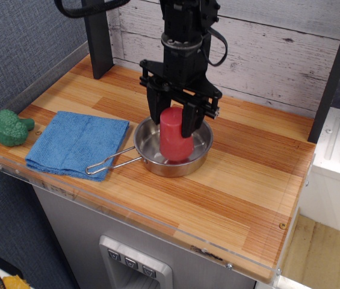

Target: PICK UP THE GLASS AND PUT ON THE VESSEL

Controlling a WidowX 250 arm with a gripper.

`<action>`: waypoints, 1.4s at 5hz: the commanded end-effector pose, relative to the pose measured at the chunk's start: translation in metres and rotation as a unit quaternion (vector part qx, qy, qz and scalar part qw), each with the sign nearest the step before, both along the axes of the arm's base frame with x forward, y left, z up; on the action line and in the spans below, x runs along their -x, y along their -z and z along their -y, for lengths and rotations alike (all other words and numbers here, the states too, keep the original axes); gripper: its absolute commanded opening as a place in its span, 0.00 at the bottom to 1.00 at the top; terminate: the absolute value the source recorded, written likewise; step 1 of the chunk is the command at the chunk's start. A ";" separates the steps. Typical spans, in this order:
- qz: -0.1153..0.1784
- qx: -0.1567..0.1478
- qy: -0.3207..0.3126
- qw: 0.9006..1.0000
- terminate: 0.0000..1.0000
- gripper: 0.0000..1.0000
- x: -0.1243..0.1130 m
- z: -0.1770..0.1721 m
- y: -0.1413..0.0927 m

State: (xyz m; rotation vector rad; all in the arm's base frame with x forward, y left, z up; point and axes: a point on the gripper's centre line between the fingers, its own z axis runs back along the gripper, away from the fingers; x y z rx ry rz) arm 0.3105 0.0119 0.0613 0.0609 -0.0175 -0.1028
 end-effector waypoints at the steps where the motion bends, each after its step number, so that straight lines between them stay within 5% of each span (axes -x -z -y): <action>1: 0.005 0.004 0.002 1.000 0.00 1.00 0.005 -0.001 -0.013; 4: 0.025 0.014 0.004 1.000 0.00 1.00 -0.001 0.004 -0.038; 7: 0.047 0.022 0.073 0.996 0.00 1.00 -0.030 0.053 -0.065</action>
